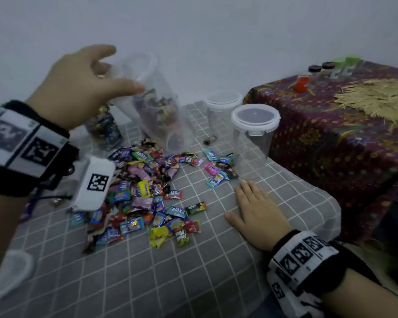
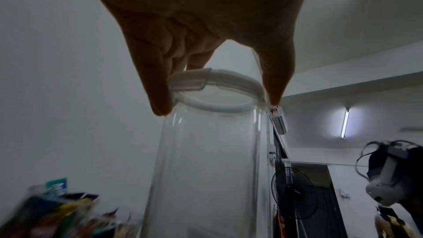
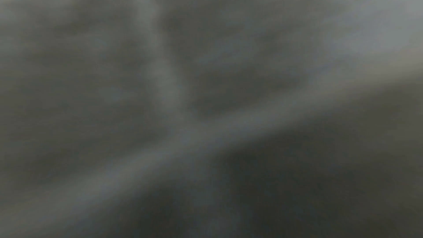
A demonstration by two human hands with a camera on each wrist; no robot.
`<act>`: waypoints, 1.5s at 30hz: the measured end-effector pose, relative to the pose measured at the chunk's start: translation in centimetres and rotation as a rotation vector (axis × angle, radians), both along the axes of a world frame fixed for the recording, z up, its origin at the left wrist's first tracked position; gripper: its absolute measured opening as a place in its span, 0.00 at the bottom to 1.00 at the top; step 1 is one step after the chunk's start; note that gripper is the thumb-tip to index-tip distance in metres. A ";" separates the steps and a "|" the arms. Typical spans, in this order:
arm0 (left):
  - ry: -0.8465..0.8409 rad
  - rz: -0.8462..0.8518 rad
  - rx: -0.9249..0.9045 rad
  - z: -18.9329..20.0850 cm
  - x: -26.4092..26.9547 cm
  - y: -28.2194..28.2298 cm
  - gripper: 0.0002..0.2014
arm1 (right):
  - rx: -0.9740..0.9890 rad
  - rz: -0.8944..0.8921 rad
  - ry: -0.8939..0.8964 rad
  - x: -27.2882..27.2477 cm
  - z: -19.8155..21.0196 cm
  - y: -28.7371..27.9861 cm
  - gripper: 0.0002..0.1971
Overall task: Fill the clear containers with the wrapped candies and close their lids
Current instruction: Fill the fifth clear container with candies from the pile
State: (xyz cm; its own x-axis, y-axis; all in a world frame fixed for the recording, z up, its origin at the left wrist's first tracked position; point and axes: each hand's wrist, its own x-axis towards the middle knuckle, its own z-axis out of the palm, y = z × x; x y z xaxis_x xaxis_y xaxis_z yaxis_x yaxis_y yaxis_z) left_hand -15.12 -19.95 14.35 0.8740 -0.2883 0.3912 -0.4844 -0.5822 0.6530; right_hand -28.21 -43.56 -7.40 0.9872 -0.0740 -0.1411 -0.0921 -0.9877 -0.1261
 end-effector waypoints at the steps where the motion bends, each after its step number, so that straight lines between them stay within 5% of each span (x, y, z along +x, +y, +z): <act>1: 0.036 -0.003 0.001 -0.5 -1.0 1.3 0.57 | 0.001 0.008 0.014 0.0 0.0 0.5 0.57; 5: 0.191 -0.005 0.149 -2.7 -4.9 5.8 0.59 | 0.007 0.065 0.046 0.0 0.1 3.1 0.59; 14: 0.263 0.134 0.461 -6.7 -9.5 11.3 0.56 | -0.019 0.147 0.051 0.2 0.2 6.9 0.65; 16: 0.252 0.113 0.387 -7.1 -10.0 11.4 0.49 | -0.018 0.149 0.057 0.1 0.3 7.3 0.70; 19: 0.217 0.063 0.292 -7.3 -10.8 10.6 0.29 | 0.000 0.135 0.045 0.0 0.4 7.6 0.62; 21: 0.204 0.052 0.208 -8.0 -11.0 10.2 0.34 | 0.008 0.141 0.072 0.1 0.6 7.5 0.63; 23: 0.200 0.053 0.092 -9.3 -10.9 10.0 0.53 | 0.022 0.149 0.094 0.0 1.0 7.5 0.57; 25: 0.212 0.042 -0.052 -10.5 -10.8 10.1 0.59 | 0.051 0.159 0.114 -0.2 2.0 7.4 0.49; 28: 0.218 -0.014 -0.247 -11.7 -11.2 10.0 0.57 | 0.062 0.167 0.130 -0.6 4.8 7.5 0.36; 32: 0.242 -0.059 -0.432 -12.9 -11.4 10.2 0.56 | 0.103 0.253 -0.060 -0.3 8.4 8.5 0.48; 34: 0.289 -0.090 -0.485 -13.7 -11.3 10.4 0.59 | 0.156 0.319 -0.164 -0.3 10.3 9.7 0.45; 37: 0.339 -0.112 -0.491 -15.1 -10.8 10.6 0.58 | 0.263 0.449 -0.255 -0.1 12.5 12.2 0.40; 40: 0.363 -0.159 -0.466 -15.7 -10.8 10.3 0.46 | 0.309 0.609 -0.309 0.3 13.8 14.5 0.44; 45: 0.308 -0.092 -0.451 -16.2 -10.0 9.7 0.44 | 0.081 0.704 -0.335 0.9 14.1 16.9 0.50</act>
